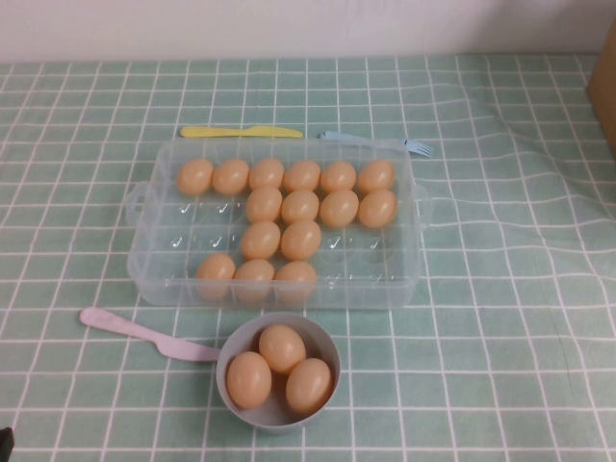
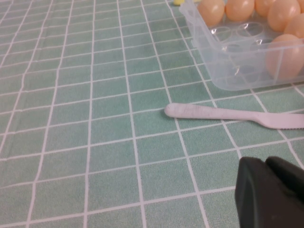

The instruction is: Take an egg out of the egg box

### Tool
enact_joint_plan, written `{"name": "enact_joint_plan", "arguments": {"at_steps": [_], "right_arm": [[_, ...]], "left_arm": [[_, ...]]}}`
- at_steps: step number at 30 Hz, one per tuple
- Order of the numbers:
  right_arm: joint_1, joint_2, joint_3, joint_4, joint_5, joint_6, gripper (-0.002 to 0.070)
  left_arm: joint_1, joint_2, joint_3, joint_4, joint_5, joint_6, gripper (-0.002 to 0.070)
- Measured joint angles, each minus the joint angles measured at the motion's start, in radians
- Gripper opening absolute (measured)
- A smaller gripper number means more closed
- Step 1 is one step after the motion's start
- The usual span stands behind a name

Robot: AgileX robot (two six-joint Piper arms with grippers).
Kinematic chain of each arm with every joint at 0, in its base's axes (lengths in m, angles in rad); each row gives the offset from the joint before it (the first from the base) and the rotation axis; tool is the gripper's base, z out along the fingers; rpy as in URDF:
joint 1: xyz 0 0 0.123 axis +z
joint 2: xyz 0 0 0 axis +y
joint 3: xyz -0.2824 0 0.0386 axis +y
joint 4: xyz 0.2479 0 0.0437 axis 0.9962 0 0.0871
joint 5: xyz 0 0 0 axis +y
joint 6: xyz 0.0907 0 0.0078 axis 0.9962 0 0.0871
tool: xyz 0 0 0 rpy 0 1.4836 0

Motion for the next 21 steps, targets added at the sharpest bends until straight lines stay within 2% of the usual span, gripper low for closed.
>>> {"name": "enact_joint_plan", "arguments": {"at_steps": [4,7,17,21], "right_arm": [[0.000,0.000,-0.003,0.028,0.061,-0.002,-0.0017],[0.000,0.074,-0.081,0.040,0.177,-0.002,-0.0017],[0.000,0.612,-0.515,-0.141,0.669,-0.007,-0.0017],[0.000,0.780,-0.648,-0.242,0.796,-0.009,-0.0017]], "left_arm": [[0.000,0.000,0.000,0.000,0.000,0.000,-0.0003],[0.000,0.000,0.000,0.000,0.000,0.000,-0.0004],[0.000,0.000,0.000,0.000,0.000,0.000,-0.0003],[0.000,0.000,0.000,0.000,0.000,0.000,-0.0003]]}}
